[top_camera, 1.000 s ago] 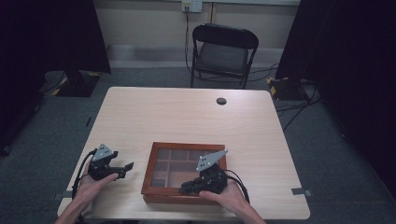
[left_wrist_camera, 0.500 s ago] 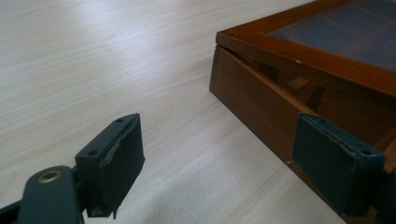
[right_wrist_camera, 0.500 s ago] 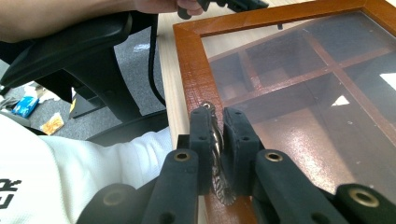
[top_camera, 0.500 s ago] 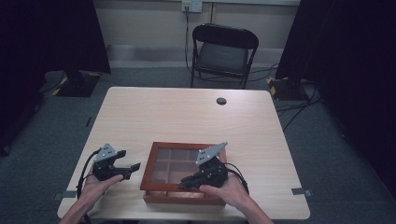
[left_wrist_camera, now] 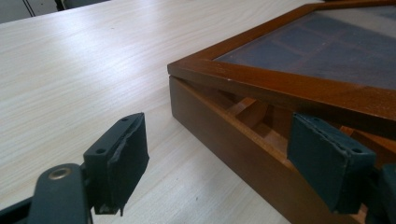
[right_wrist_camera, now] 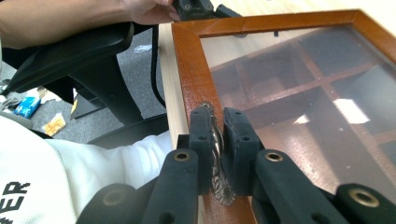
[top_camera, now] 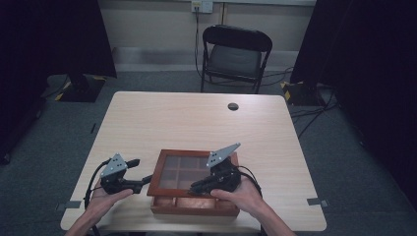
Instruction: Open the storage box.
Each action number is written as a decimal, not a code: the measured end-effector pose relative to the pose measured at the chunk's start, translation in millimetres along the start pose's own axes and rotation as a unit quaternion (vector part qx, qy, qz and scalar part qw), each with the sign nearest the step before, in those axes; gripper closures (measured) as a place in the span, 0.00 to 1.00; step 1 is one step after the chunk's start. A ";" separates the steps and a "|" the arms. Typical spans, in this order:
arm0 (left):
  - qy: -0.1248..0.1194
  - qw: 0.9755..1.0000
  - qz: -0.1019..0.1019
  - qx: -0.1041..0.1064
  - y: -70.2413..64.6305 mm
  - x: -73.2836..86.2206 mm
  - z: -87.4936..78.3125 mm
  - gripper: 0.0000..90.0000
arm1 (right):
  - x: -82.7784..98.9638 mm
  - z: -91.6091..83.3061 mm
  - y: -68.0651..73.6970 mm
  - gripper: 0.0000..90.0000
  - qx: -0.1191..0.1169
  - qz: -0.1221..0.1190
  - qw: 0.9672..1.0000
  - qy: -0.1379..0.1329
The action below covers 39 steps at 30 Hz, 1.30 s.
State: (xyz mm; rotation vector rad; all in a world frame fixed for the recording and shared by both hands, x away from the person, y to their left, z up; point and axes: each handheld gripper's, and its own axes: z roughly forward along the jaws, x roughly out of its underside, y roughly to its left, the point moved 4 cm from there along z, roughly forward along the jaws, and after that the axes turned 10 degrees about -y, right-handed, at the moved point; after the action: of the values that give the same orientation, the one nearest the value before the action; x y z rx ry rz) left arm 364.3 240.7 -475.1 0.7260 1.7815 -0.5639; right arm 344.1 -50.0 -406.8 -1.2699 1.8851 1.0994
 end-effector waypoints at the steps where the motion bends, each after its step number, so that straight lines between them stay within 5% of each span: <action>1: 0.000 1.000 -0.004 0.003 -0.7 -0.1 0.1 0.22 | -1.5 -1.0 0.0 0.92 0.001 0.000 1.000 -0.001; 7: 0.011 1.000 0.014 0.019 -10.2 0.6 3.3 0.21 | -10.7 -3.7 -0.4 0.92 0.002 -0.004 1.000 0.003; 13: -0.025 0.999 0.016 0.043 -26.1 -13.3 3.5 0.20 | -16.5 -7.0 -1.9 0.93 0.002 -0.008 1.000 0.001; 15: -0.026 0.998 0.033 0.042 -30.8 -14.9 5.7 0.20 | -16.8 -7.1 -2.4 0.93 -0.001 -0.008 1.000 -0.001; 19: -0.033 0.997 0.047 0.050 -34.8 -17.8 12.3 0.25 | -18.4 -7.9 -2.6 0.92 0.001 -0.010 1.000 -0.001; 21: -0.041 0.996 0.058 0.045 -36.5 -18.7 14.8 0.38 | -18.6 -8.2 -2.5 0.92 0.003 -0.011 1.000 -0.002; 24: -0.040 0.996 0.061 0.046 -34.0 -18.6 16.1 0.39 | -18.5 -9.0 -3.1 0.92 0.002 -0.017 1.000 -0.002; 31: -0.044 0.996 0.062 0.049 -33.6 -18.7 15.8 0.39 | -17.0 -10.9 -5.3 0.71 0.012 -0.008 1.000 -0.012; 39: -0.052 0.995 0.062 0.052 -32.9 -21.8 15.1 0.41 | -15.8 -34.7 -12.2 0.48 0.045 0.008 0.997 -0.062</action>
State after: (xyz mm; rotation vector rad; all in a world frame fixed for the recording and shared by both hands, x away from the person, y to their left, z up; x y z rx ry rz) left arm 355.9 202.9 -458.1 0.8569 1.6084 -0.6030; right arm 360.0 -76.1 -381.1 -1.1123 1.8351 1.0633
